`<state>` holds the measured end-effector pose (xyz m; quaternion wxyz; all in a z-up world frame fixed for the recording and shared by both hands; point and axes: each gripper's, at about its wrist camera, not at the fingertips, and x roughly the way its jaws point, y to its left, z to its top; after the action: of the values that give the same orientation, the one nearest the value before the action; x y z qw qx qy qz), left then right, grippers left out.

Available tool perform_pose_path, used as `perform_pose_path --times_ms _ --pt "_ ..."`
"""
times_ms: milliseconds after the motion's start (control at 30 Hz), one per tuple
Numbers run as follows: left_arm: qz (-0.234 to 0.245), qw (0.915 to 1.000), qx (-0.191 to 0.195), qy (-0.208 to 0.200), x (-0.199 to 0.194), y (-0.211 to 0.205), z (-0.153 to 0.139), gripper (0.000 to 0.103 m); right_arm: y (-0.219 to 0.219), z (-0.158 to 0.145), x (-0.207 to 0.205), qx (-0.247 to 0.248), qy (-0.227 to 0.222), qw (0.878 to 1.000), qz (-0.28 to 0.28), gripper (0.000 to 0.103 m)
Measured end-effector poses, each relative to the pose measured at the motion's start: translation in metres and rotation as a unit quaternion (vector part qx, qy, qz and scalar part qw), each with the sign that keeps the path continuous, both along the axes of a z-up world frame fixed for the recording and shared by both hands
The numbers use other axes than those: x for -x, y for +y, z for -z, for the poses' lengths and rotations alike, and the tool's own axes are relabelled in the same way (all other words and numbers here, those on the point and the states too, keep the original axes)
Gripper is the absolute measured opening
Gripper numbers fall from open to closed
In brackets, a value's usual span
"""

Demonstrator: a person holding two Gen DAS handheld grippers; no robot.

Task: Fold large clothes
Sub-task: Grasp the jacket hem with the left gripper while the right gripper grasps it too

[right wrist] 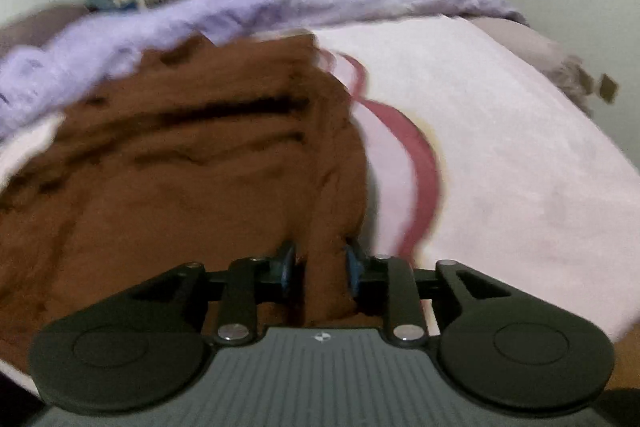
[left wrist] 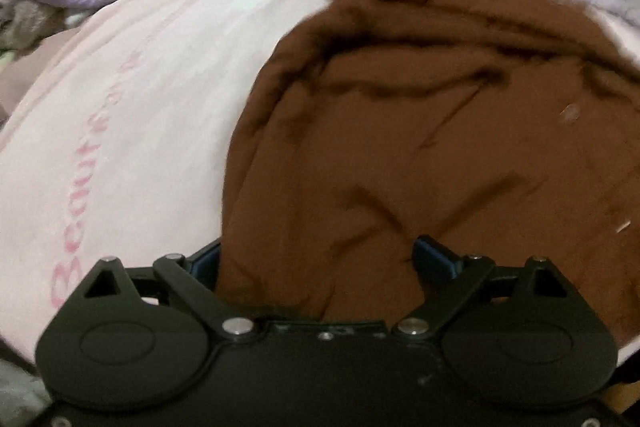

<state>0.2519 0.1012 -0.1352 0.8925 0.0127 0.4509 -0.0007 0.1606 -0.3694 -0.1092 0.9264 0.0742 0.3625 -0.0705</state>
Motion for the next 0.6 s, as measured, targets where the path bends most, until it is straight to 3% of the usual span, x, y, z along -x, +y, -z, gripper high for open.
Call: perform_pose_path --times_ms 67,133,167,200,233,267,300,367,533,600 --pt "-0.016 0.999 0.04 -0.007 0.004 0.012 0.003 0.1 -0.012 0.009 0.0 -0.035 0.004 0.999 0.01 0.048" --pt "-0.015 0.9989 0.043 -0.004 0.008 0.017 0.001 0.097 -0.019 0.01 0.0 -0.067 -0.005 0.998 0.006 0.061" --pt "-0.013 0.999 0.043 -0.005 0.011 0.019 0.0 0.096 -0.018 0.01 -0.001 -0.065 -0.003 0.998 0.002 0.062" --pt "-0.011 0.999 0.043 -0.006 0.013 0.02 0.0 0.094 -0.016 0.01 -0.002 -0.057 0.0 0.998 0.004 0.058" --pt "-0.008 0.999 0.041 -0.011 0.015 0.021 0.0 0.091 -0.014 0.009 -0.003 -0.048 0.001 0.999 0.011 0.04" --pt "-0.01 0.9989 0.042 -0.016 0.015 0.023 0.0 0.077 -0.013 0.008 -0.004 -0.054 -0.001 0.998 0.009 0.029" --pt "-0.016 0.9985 0.047 -0.023 0.018 0.025 -0.003 0.053 -0.014 0.007 -0.002 -0.077 -0.006 0.997 0.004 0.014" --pt "-0.031 0.9965 0.074 -0.026 0.02 0.033 -0.009 0.022 -0.013 0.004 -0.001 -0.079 -0.012 0.997 0.01 0.013" --pt "-0.044 0.9962 0.069 -0.03 0.02 0.034 -0.013 0.016 -0.014 -0.004 0.001 -0.085 -0.027 0.996 0.031 0.011" --pt "-0.042 0.9974 0.044 -0.04 0.014 0.027 -0.02 0.014 -0.013 -0.021 -0.003 -0.087 -0.053 0.994 0.031 0.01"
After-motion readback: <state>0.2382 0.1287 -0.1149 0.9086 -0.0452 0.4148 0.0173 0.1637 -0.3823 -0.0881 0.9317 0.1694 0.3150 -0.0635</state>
